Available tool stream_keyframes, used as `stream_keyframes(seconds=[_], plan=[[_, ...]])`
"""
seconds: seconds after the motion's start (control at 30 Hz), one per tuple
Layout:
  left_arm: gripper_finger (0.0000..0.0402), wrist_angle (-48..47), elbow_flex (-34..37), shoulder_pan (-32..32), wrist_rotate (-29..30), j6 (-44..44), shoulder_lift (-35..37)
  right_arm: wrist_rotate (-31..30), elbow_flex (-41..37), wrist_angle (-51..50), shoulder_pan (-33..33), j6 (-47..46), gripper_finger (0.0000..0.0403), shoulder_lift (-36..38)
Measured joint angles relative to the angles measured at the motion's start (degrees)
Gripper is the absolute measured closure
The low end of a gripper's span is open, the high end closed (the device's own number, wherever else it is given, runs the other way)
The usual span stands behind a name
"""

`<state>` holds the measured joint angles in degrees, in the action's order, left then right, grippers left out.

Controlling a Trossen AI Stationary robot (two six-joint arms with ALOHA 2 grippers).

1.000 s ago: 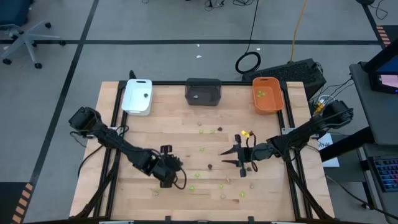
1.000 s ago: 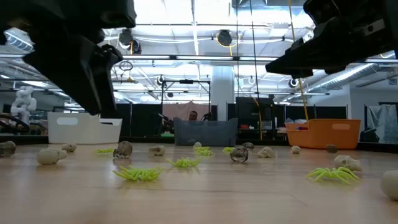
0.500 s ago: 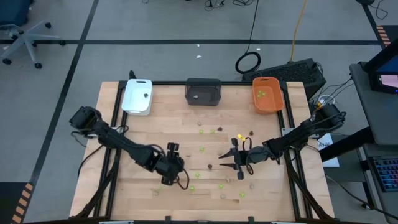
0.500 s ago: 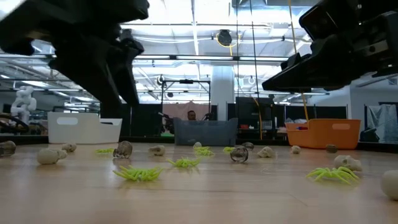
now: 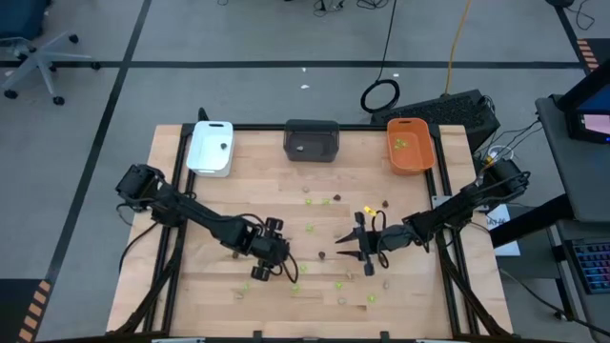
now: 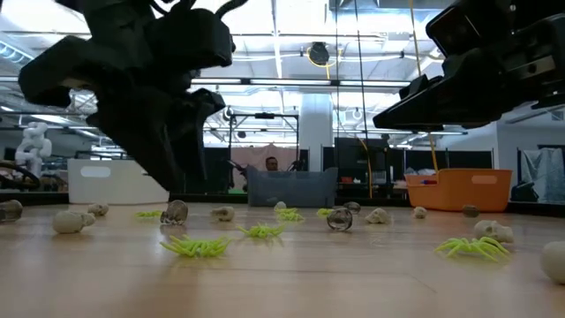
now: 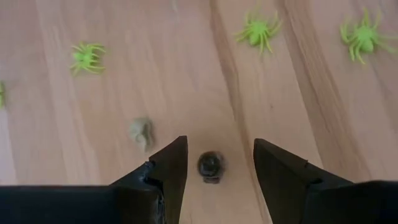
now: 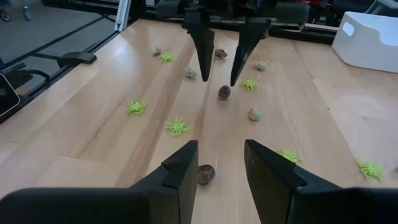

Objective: Sort Halloween decoration
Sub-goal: Put the black toy skull into the white bin

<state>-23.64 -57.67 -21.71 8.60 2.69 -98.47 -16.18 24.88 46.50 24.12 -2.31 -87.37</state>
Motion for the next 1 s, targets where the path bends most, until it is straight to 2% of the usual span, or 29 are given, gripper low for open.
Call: stream_keyframes(seconds=[0.43, 0.57, 0.83, 1.0], plan=[[0.0227, -1.8, -0.02, 2.89, -3.88, -2.16, -4.27, 0.0, 0.0, -0.04, 0.0, 0.14, 0.0282, 0.0], [0.0258, -1.98, -0.02, 3.28, -4.67, -3.1, -4.27, 0.0, 0.0, -0.04, 0.0, 0.17, 0.0282, 0.0], [0.0354, -1.99, -0.04, 3.69, -5.61, -3.26, -4.27, -0.09, 0.0, -0.07, 0.0, 0.44, 0.0282, 0.0], [0.0362, -1.05, -0.06, 3.72, -3.77, -1.64, -4.26, -0.13, 0.0, -0.07, 0.0, 0.44, 0.0282, 0.0]])
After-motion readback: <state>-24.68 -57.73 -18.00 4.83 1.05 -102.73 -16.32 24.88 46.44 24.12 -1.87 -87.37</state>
